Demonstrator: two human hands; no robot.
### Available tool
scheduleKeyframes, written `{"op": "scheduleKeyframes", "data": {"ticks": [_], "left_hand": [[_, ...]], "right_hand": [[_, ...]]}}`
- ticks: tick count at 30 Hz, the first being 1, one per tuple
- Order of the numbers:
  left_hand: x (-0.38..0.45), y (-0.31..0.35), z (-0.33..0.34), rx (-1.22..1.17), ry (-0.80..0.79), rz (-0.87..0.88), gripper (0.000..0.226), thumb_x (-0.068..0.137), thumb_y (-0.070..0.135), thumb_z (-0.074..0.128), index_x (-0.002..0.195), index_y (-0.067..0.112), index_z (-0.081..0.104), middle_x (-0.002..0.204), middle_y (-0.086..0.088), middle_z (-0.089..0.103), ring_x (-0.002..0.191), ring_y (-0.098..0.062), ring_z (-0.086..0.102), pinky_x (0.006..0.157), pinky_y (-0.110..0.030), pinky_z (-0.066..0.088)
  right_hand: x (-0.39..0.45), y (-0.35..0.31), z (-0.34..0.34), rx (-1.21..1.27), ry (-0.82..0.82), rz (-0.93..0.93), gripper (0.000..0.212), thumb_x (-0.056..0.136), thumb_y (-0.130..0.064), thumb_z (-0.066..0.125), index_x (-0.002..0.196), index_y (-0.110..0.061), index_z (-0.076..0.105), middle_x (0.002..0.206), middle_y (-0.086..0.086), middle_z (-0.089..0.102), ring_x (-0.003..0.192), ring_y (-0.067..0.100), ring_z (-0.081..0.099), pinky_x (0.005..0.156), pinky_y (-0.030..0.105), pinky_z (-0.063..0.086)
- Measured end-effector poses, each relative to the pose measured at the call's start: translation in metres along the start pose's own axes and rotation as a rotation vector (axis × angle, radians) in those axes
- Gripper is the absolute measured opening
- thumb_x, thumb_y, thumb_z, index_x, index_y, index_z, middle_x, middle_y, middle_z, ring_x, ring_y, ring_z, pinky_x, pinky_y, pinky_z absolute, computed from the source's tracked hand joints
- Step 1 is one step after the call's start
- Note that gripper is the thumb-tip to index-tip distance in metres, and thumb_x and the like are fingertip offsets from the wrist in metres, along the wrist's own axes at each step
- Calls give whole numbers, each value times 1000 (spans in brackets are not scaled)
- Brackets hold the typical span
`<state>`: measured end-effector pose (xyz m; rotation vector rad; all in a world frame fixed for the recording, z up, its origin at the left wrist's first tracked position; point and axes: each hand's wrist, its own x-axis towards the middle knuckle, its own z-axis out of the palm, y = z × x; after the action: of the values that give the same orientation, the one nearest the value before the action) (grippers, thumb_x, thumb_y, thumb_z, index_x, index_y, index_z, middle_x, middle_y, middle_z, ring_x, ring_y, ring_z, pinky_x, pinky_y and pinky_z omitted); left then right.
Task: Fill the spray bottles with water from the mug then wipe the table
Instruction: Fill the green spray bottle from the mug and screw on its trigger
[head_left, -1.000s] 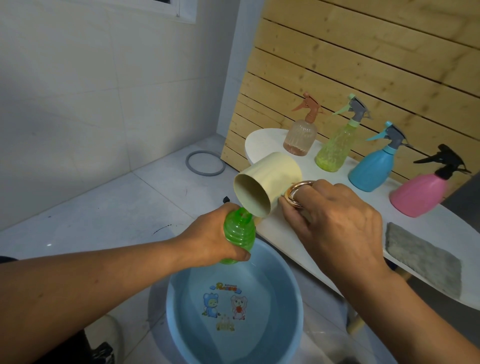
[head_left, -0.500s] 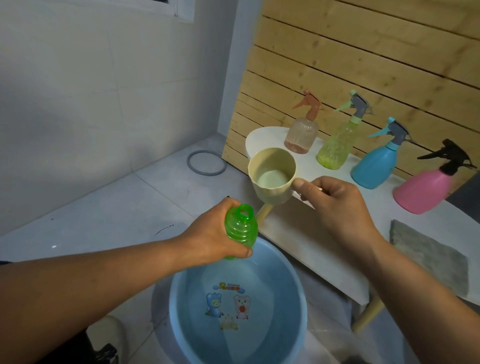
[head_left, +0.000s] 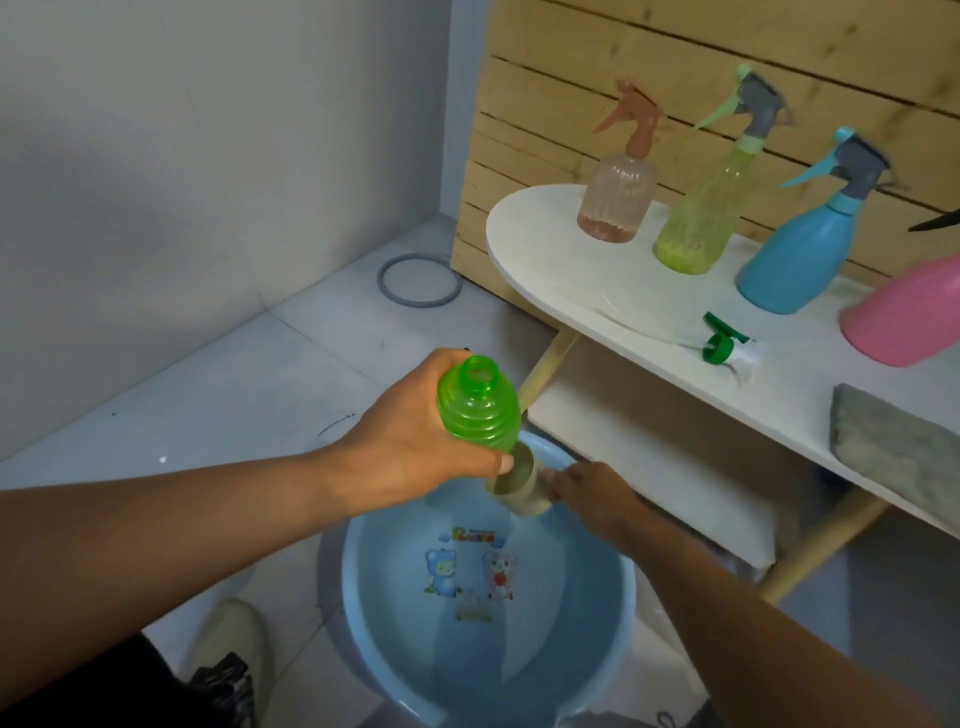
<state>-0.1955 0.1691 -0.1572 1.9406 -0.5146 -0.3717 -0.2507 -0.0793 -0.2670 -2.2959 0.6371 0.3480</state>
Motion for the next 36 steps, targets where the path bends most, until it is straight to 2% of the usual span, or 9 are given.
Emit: {"op": "scheduleKeyframes", "data": {"ticks": [4, 9, 14, 21, 25, 28, 30, 32, 36], "left_hand": [[2, -8, 2, 17, -7, -30, 80, 62, 22, 100, 125, 36, 54, 109, 13, 68, 98, 2, 66, 85, -20, 53], [3, -16, 3, 27, -10, -68, 81, 58, 25, 102, 122, 38, 54, 108, 16, 67, 97, 4, 66, 85, -18, 52], [6, -23, 2, 47, -20, -104, 79, 60, 24, 100, 122, 40, 54, 107, 15, 67, 97, 5, 65, 81, -12, 50], [6, -23, 2, 31, -32, -117, 77, 63, 19, 99, 122, 38, 54, 107, 14, 67, 96, 5, 64, 77, -8, 50], [4, -25, -1, 33, -24, -122, 78, 62, 21, 100, 122, 39, 53, 106, 14, 66, 95, 6, 64, 77, -6, 49], [4, -27, -5, 52, -17, -129, 78, 62, 24, 100, 122, 41, 52, 107, 15, 66, 95, 7, 62, 76, -5, 48], [4, -28, -7, 61, -16, -133, 79, 62, 25, 100, 122, 41, 52, 107, 16, 65, 95, 9, 62, 75, -4, 48], [3, -28, -9, 72, -16, -137, 79, 62, 27, 100, 122, 43, 51, 107, 16, 65, 95, 9, 61, 73, -4, 47], [3, -24, -12, 96, -3, -129, 78, 63, 27, 99, 121, 43, 50, 108, 16, 65, 95, 5, 63, 73, -7, 47]], "right_hand": [[8, 36, 37, -267, -49, 53, 40, 101, -48, 48, 80, -21, 67, 72, -3, 61, 74, 21, 62, 57, 27, 39], [6, 59, 70, -609, -32, 29, 35, 104, -45, 40, 129, -36, 64, 124, 0, 68, 115, 25, 65, 85, 31, 48], [9, 66, 88, -889, -57, -6, 28, 98, -19, 57, 123, -27, 67, 117, -3, 70, 107, 21, 70, 82, 31, 55], [12, 58, 102, -1005, -58, -80, 32, 98, -6, 54, 126, -16, 64, 122, 1, 68, 112, 21, 69, 89, 32, 55], [10, 48, 113, -921, -116, -88, 27, 98, -18, 56, 123, -18, 67, 123, 1, 70, 116, 22, 67, 93, 32, 53], [8, 40, 118, -683, -139, -3, 24, 98, -32, 57, 114, -22, 71, 114, 1, 71, 111, 23, 67, 83, 29, 50], [11, 39, 116, -429, -128, 41, 22, 99, -31, 53, 94, -20, 71, 89, -2, 71, 91, 14, 70, 64, 21, 43], [10, 37, 112, -155, -107, 58, 34, 103, -29, 52, 71, -19, 61, 61, -7, 58, 56, -6, 61, 47, 13, 33], [1, 28, 102, 191, -88, 107, 36, 102, -28, 56, 75, -6, 63, 58, -5, 57, 39, -6, 53, 42, 9, 34]]}}
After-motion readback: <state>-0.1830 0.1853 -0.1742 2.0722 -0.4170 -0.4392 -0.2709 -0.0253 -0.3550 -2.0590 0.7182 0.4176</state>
